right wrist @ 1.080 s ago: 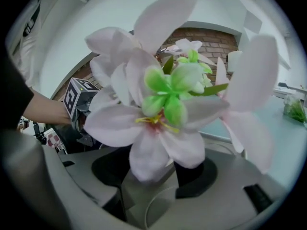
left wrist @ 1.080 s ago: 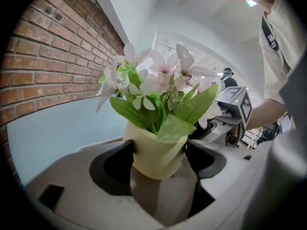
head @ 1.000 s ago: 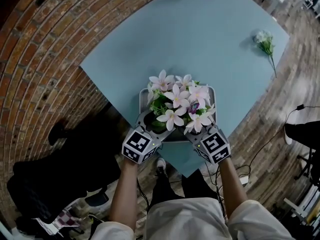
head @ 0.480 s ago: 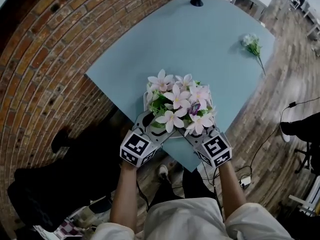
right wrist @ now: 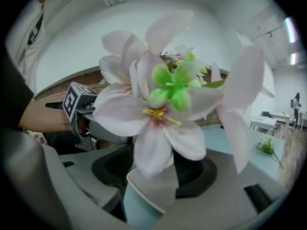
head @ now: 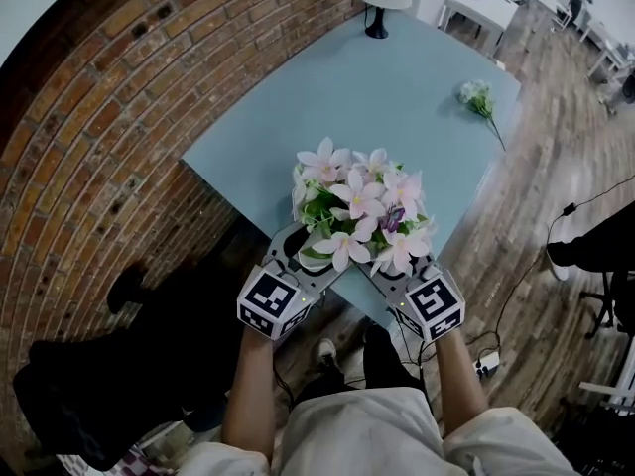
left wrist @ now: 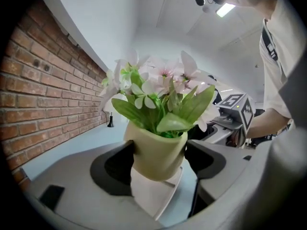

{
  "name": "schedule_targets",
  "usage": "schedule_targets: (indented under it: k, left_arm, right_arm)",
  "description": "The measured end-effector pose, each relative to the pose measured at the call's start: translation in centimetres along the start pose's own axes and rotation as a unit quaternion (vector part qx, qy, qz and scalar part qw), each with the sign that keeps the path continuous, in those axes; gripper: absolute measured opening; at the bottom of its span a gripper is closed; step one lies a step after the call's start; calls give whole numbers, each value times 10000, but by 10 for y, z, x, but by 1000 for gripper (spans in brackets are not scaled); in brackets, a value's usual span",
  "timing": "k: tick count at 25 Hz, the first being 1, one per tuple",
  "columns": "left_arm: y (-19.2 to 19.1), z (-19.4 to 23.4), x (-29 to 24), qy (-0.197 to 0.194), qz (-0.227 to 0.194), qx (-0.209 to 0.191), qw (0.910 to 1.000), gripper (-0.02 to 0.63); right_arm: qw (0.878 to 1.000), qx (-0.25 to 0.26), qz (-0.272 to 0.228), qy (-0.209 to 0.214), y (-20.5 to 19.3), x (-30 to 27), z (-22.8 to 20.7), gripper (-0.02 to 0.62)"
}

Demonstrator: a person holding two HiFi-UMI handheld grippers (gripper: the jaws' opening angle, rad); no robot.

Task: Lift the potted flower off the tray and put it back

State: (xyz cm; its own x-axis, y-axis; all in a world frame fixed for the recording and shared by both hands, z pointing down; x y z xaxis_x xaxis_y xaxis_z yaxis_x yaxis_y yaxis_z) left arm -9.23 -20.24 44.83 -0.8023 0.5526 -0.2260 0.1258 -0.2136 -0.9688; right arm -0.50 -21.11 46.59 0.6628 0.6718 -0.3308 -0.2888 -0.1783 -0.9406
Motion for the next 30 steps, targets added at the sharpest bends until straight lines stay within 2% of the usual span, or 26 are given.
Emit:
schedule_targets:
  k: [8,17,24,30]
  left_arm:
    - [38,-39,29,-149,-194,-325,9992,367]
    - [66,-59,46,-284,-264,-432,9983,367]
    - [57,-109,59,-305,-288,-563,9975,367]
    - [55,-124,62,-291,-263,-594,9975,368]
  right_arm:
    - [9992,88,-275,-280,35,46,23,265]
    - [9977,192,-355,-553,62,73,37,265]
    - [9969,122,-478,-611,46,118,60,265]
    - [9971,117,-468,-589,41,131,66,265]
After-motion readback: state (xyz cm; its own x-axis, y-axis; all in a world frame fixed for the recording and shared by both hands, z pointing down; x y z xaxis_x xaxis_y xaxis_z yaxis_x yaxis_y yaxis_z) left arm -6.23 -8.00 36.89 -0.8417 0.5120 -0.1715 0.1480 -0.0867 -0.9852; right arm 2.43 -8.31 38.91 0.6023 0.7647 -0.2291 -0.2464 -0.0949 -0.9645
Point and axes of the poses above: the fingertips, and each gripper's own axes: x backward along the fingers, z to its left, y out of its top, the point moved 3 cm from there along x, backward along the fingers, and after that the axes turned 15 degrees about -y, right-handed, at the moved point
